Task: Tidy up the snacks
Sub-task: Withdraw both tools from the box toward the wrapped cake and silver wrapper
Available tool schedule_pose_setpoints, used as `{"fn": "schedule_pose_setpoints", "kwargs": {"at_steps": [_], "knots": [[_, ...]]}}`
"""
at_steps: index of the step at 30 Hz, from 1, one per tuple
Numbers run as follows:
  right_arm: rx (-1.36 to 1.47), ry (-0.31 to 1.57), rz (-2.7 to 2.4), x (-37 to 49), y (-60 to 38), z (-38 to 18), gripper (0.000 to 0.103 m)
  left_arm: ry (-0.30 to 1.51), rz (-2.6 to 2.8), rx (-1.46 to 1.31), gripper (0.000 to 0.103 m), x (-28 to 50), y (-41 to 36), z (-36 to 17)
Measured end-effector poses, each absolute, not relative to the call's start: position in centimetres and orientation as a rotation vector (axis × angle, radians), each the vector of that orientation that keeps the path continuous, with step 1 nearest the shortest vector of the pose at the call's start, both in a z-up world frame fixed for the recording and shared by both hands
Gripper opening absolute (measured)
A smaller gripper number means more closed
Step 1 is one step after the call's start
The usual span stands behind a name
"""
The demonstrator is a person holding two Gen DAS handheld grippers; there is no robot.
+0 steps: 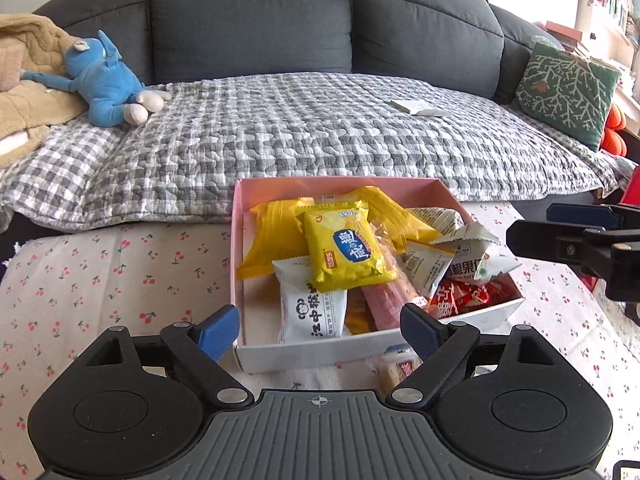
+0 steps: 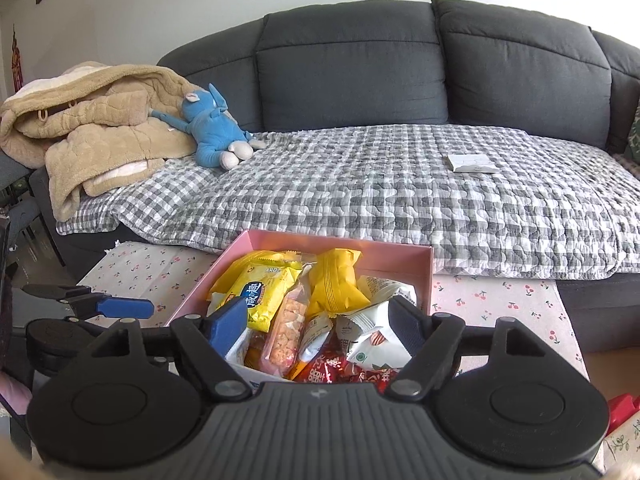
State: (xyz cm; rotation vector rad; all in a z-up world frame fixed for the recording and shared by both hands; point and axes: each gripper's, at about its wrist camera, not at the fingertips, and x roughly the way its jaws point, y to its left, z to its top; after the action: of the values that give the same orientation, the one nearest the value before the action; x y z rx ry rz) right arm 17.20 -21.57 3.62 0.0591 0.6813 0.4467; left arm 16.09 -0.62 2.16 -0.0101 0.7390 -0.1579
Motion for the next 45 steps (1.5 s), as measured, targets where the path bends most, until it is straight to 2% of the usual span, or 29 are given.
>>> {"fn": "schedule_pose_setpoints", "kwargs": {"at_steps": [4, 13, 31, 45], "knots": [[0.046, 0.664, 0.454, 15.4, -21.2, 3.8, 0.093, 0.749, -0.156, 0.023, 0.092, 13.6, -0.2, 2.1], [-0.002, 0.674, 0.443, 12.2, -20.8, 2.3, 0.102, 0.772, -0.168, 0.082, 0.095, 9.5, -0.3, 1.4], [-0.053, 0.754, 0.358, 10.6, -22.5, -1.7, 0.103, 0.791, -0.176, 0.000, 0.097, 9.5, 0.6, -1.8], [-0.177, 0.789, 0.556, 9.9, -20.5, -3.3, 0.103, 0.768, -0.184, -0.026, 0.097, 10.4, 1.2, -4.0]]}}
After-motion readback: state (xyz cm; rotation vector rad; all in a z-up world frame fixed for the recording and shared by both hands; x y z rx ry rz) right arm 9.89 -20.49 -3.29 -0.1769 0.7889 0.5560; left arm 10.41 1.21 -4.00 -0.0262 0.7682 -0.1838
